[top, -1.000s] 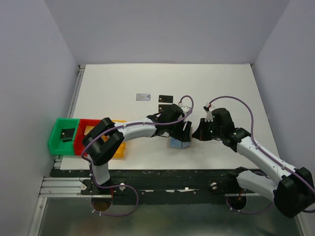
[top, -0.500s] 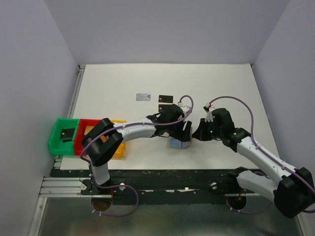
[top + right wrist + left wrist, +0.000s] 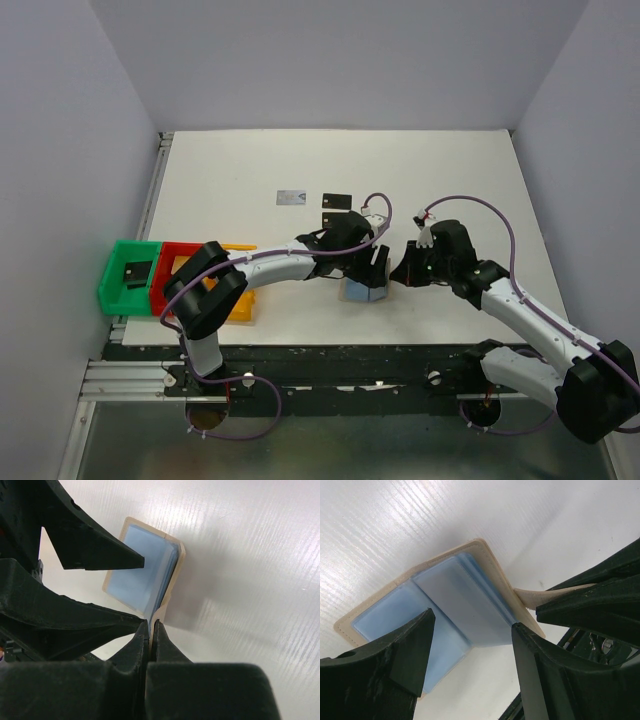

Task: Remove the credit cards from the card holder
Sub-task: Remove the credit card from the card holder.

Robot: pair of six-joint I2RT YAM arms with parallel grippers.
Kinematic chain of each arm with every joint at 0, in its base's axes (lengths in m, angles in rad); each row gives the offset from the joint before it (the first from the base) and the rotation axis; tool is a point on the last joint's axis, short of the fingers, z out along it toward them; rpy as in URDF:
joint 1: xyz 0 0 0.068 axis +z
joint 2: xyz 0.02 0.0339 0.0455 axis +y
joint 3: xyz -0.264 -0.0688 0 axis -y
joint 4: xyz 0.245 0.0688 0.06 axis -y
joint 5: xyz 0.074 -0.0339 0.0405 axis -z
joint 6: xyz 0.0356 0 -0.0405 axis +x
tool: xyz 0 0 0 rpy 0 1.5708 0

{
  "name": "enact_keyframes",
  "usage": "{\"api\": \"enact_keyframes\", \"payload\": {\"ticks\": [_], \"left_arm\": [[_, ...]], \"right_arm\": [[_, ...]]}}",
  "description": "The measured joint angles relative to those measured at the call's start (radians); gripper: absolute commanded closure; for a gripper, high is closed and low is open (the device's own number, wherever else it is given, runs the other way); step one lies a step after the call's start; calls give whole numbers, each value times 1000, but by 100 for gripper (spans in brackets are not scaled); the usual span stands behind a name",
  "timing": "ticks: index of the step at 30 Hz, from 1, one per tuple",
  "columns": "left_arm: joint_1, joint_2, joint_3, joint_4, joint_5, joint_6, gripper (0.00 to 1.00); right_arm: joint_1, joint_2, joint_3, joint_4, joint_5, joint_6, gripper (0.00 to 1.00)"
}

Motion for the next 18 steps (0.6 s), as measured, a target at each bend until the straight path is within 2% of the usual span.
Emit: {"api": "enact_keyframes", "payload": {"ticks": [18], "left_arm": [[-8,21,18,-6,0,2,27]], "right_arm": [[0,0,0,5,-21,0,100]]}}
